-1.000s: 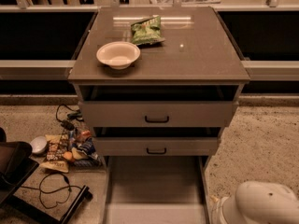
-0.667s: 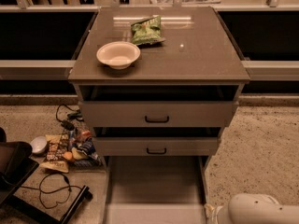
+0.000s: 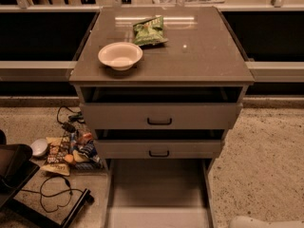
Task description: Close bottom drawer
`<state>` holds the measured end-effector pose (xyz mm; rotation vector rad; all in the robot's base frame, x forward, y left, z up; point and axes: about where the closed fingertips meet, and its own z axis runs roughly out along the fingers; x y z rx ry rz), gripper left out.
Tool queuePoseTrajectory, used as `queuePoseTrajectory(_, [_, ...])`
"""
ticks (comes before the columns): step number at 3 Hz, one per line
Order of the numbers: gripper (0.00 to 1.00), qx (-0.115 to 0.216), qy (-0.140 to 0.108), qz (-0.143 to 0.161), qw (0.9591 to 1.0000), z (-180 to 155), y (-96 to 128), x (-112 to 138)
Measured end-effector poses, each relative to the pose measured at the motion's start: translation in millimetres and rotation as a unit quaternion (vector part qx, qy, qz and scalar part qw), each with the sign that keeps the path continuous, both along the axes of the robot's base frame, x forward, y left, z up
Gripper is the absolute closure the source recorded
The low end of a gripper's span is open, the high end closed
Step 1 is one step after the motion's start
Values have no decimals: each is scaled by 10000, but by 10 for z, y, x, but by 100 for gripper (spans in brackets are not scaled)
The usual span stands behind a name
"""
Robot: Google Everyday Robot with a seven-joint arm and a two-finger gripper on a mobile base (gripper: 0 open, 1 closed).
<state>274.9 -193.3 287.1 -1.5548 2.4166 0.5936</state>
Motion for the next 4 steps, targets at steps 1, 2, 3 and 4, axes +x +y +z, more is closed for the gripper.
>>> queuePoseTrajectory(1, [73, 250, 468, -109, 9985, -543, 80, -331])
queuePoseTrajectory(2, [96, 402, 900, -124, 9951, -841, 197, -645])
queuePoseTrajectory(3, [100, 440, 970, -122, 9942, -885, 236, -712])
queuePoseTrajectory(4, [100, 509, 1000, 166, 9935, -988, 455, -736])
